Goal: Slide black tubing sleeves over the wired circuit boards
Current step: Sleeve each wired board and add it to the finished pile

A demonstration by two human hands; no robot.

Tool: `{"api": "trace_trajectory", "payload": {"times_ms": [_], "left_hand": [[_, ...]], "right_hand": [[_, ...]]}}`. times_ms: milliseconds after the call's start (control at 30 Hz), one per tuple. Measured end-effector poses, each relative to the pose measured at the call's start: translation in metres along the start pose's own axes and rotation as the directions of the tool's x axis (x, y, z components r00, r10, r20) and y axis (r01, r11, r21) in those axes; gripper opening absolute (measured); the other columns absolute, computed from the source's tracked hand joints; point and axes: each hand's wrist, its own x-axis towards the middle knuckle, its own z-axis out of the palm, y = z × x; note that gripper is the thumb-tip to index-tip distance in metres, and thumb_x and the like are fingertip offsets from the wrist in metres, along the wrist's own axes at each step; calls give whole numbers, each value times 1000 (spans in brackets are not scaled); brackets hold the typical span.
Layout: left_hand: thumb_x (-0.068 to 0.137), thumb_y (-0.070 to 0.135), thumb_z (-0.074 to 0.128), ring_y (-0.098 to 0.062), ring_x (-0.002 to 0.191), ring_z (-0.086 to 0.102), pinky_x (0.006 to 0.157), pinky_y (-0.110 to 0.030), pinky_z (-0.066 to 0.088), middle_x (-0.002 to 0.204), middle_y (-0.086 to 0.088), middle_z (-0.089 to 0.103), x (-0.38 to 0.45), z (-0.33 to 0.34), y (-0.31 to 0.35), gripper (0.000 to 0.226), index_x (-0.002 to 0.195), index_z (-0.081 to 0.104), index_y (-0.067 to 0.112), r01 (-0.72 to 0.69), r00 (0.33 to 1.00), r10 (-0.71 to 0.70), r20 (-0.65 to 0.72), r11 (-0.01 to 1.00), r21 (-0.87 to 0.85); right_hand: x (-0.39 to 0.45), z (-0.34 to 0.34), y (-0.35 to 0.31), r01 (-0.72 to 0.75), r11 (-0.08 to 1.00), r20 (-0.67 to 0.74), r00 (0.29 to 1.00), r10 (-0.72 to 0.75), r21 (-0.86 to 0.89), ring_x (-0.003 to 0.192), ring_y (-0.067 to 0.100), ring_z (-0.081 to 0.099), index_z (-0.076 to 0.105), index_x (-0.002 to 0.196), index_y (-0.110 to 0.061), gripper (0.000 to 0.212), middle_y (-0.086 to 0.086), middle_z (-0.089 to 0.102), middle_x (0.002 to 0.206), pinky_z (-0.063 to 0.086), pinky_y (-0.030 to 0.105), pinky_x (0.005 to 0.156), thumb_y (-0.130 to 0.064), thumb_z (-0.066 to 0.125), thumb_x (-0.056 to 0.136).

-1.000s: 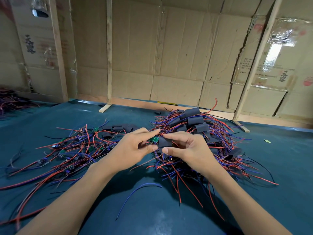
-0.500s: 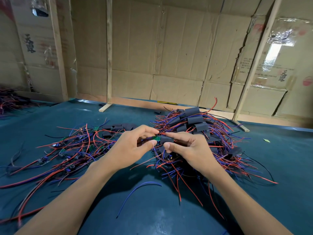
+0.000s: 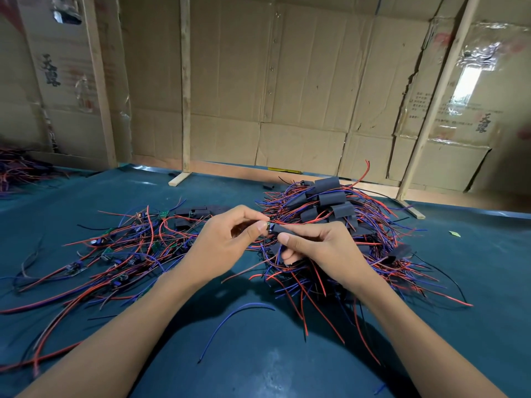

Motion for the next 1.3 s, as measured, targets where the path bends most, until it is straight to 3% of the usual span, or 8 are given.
{"api": "trace_trajectory", "payload": {"times_ms": [167,267,400,533,700,833,1100,1300], "left_hand": [[99,27,60,-2,72,62,68,-13,46,87,8,72,0,6,-1,9,104,68,28,15,999,-15,-31,999,-29],[95,28,63,-2,63,58,64,-18,47,78,8,69,0,9,0,9,101,69,26,39,998,-43,-53,997,-68],[94,24,65,-3,58,56,59,-24,48,73,2,70,1,9,1,7,98,70,26,40,997,-47,-62,994,-103],[95,25,64,-5,60,61,57,-25,48,76,1,72,1,10,0,8,97,71,21,62,995,-70,-67,991,-120],[90,38,66,-10,65,61,58,-17,46,76,0,70,3,7,1,8,91,72,32,65,997,-71,-40,989,-133],[87,49,65,-10,58,54,56,-26,48,72,-1,68,3,4,1,14,92,73,38,65,998,-68,-16,987,-149],[92,31,66,-14,58,53,62,-24,50,75,-3,68,1,0,8,11,100,72,29,64,998,-58,33,980,-190],[94,11,65,-16,70,63,68,-32,53,70,7,68,0,3,15,13,106,69,17,67,998,-66,11,975,-213]], "right_hand": [[-2,3,-4,-70,990,19,997,68,121,67,26,68,79,103,-2,24,18,72,81,61,34,69,-17,75,84],[-2,5,-6,-116,975,44,993,110,188,65,27,67,78,93,0,18,19,69,80,59,32,65,-17,72,88],[-1,9,-8,-138,954,7,990,141,264,64,24,68,77,88,3,30,20,69,81,59,29,61,-26,72,82],[-1,12,-9,-146,952,8,989,150,268,64,24,70,79,85,-2,28,19,70,80,60,31,63,-28,72,81],[-2,11,-10,-146,938,9,989,151,316,66,26,71,79,90,2,31,22,71,83,60,30,64,-26,71,83],[-2,10,-11,-146,934,10,988,151,327,67,27,72,79,91,2,32,22,72,84,60,30,66,-28,71,83],[-1,9,-13,-120,892,-21,989,144,436,72,27,73,72,103,12,43,27,71,92,61,31,67,-25,73,81],[0,7,-11,-47,867,-47,996,81,496,87,31,75,78,102,-3,27,23,74,100,61,30,76,-7,74,76]]}}
